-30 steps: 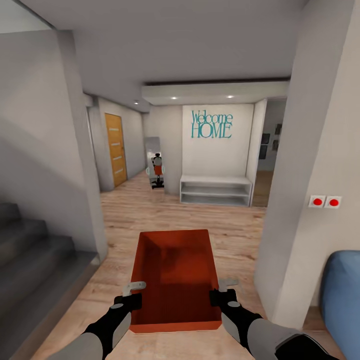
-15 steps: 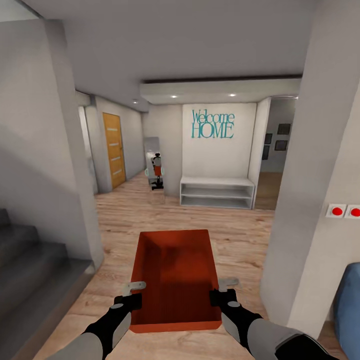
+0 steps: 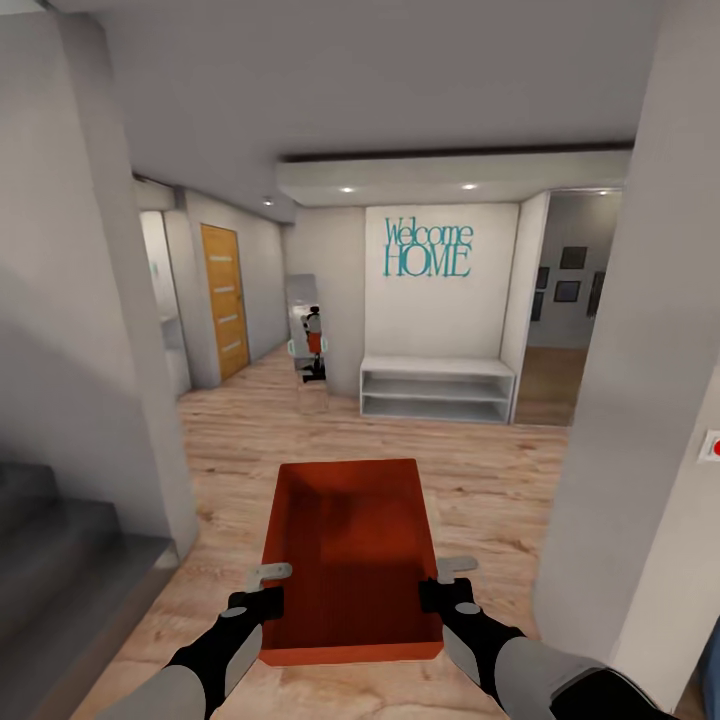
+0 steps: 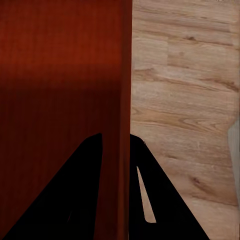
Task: Move the two storage containers from the living room to the garage. In the garage, place one container on the floor and stack the other container on top of it (either order is fine).
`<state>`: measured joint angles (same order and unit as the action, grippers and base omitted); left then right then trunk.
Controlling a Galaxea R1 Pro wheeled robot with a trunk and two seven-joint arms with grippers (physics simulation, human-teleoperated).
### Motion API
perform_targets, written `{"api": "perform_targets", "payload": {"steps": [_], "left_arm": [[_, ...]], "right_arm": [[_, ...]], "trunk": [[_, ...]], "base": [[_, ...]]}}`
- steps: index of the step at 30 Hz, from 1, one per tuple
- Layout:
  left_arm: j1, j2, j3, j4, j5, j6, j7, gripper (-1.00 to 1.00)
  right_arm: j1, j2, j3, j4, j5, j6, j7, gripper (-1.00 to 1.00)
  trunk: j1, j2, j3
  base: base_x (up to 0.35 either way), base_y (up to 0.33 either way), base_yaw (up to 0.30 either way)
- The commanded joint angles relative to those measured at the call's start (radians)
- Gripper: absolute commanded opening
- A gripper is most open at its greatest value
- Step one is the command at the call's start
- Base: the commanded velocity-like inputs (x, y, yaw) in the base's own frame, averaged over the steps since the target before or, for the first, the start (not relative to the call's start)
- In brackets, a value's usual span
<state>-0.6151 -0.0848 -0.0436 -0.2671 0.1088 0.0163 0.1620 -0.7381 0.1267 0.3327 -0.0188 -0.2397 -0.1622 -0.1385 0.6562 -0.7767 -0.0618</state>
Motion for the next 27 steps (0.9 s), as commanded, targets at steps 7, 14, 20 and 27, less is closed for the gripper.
{"api": "perform_targets", "payload": {"steps": [7,14,20,27], "left_arm": [[0.000,0.011,0.008,0.002,0.009,0.002,0.017,-1.00],[0.000,0.011,0.008,0.001,0.008,0.001,0.017,-1.00],[0.000,0.011,0.008,0.002,0.008,0.001,0.017,-1.00],[0.000,0.011,0.008,0.001,0.008,0.001,0.017,-1.00]], "right_arm": [[-0.001,0.000,-0.020,-0.003,0.006,-0.082,-0.003,-1.00],[-0.001,-0.001,-0.020,-0.003,0.013,-0.082,-0.003,-1.00],[-0.001,-0.002,-0.020,-0.003,0.010,-0.082,-0.001,-1.00],[-0.001,0.000,-0.019,-0.003,0.009,-0.081,-0.002,-1.00]], "trunk": [[0.001,-0.001,-0.002],[0.001,-0.001,-0.002],[0.001,-0.001,-0.002],[0.001,-0.001,-0.002]], "base": [[0.322,0.000,0.000],[0.322,0.000,0.000],[0.322,0.000,0.000],[0.322,0.000,0.000]]}}
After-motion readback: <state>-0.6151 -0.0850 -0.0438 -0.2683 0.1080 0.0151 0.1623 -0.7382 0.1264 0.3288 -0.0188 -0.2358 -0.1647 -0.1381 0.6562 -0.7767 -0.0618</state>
